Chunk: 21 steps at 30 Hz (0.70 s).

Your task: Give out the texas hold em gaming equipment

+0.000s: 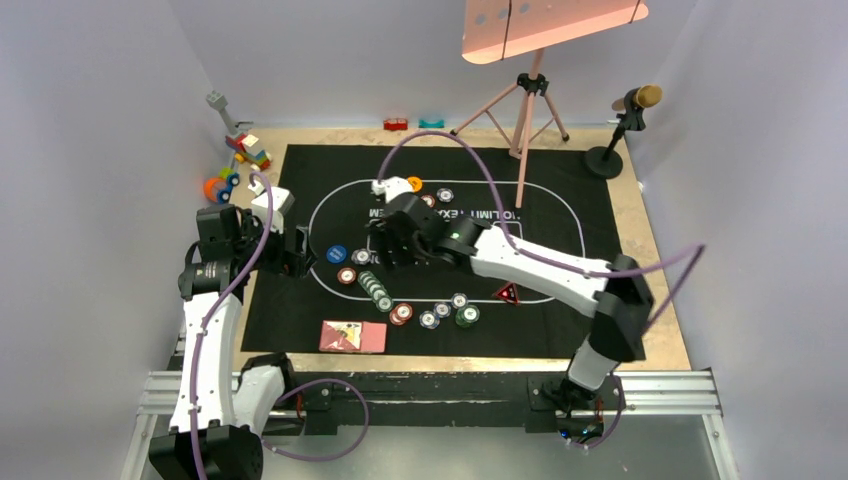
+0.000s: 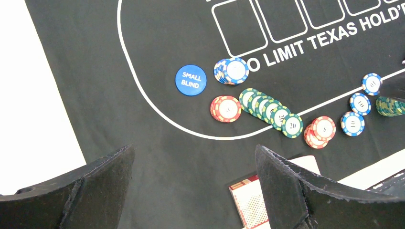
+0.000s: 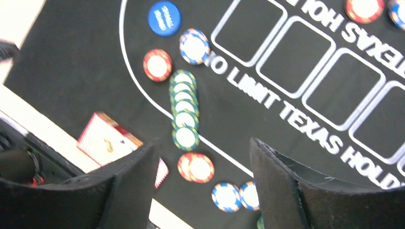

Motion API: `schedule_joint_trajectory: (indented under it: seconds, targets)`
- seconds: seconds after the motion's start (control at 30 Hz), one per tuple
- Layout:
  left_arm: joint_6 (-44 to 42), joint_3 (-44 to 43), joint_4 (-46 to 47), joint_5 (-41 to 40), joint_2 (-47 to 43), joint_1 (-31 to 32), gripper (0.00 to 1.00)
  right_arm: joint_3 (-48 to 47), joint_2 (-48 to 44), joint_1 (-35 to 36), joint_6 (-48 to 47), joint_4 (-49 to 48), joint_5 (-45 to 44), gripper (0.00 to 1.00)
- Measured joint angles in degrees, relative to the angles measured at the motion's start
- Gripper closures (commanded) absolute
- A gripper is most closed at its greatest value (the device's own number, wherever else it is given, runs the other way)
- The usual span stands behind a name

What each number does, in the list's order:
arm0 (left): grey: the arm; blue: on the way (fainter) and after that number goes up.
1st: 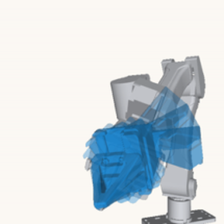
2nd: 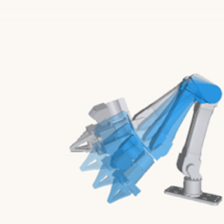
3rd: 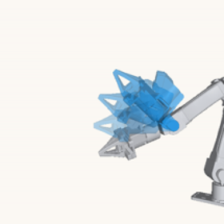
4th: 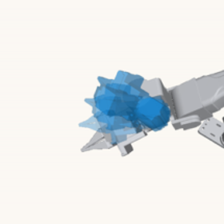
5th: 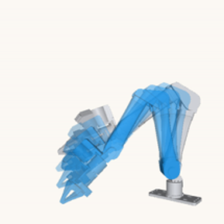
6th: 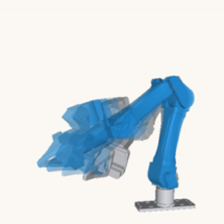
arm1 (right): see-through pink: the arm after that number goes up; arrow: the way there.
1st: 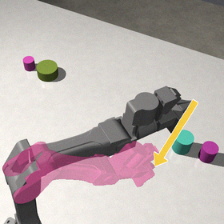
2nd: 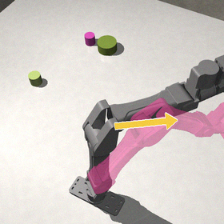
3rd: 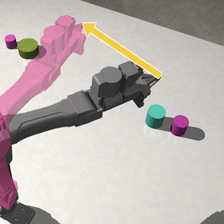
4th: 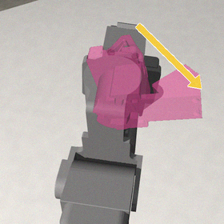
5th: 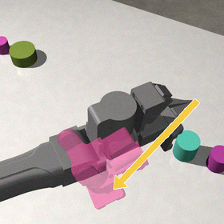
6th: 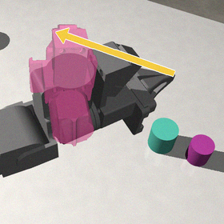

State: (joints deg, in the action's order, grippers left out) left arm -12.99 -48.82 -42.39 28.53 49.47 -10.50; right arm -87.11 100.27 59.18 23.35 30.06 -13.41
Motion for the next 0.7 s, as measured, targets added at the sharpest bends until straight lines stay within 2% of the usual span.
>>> schedule_joint_trajectory:
  seconds: [0.13,0.37,0.6,0.7]
  targets:
    - [-0.02,0.00,0.00,0.02,0.00,0.00,0.00,10.10,-9.27,-0.37,2.01,0.63,-1.97,0.16]
    - [-0.02,0.00,0.00,0.02,0.00,0.00,0.00,27.52,-15.34,-0.85,8.11,5.25,-3.41,0.11]
    - [-0.02,0.00,0.00,0.02,0.00,0.00,0.00,33.31,-20.37,-2.10,11.93,6.29,-3.85,0.11]
    - [-0.02,0.00,0.00,0.02,0.00,0.00,0.00,34.93,-20.85,-2.62,12.74,5.66,-3.67,0.14]
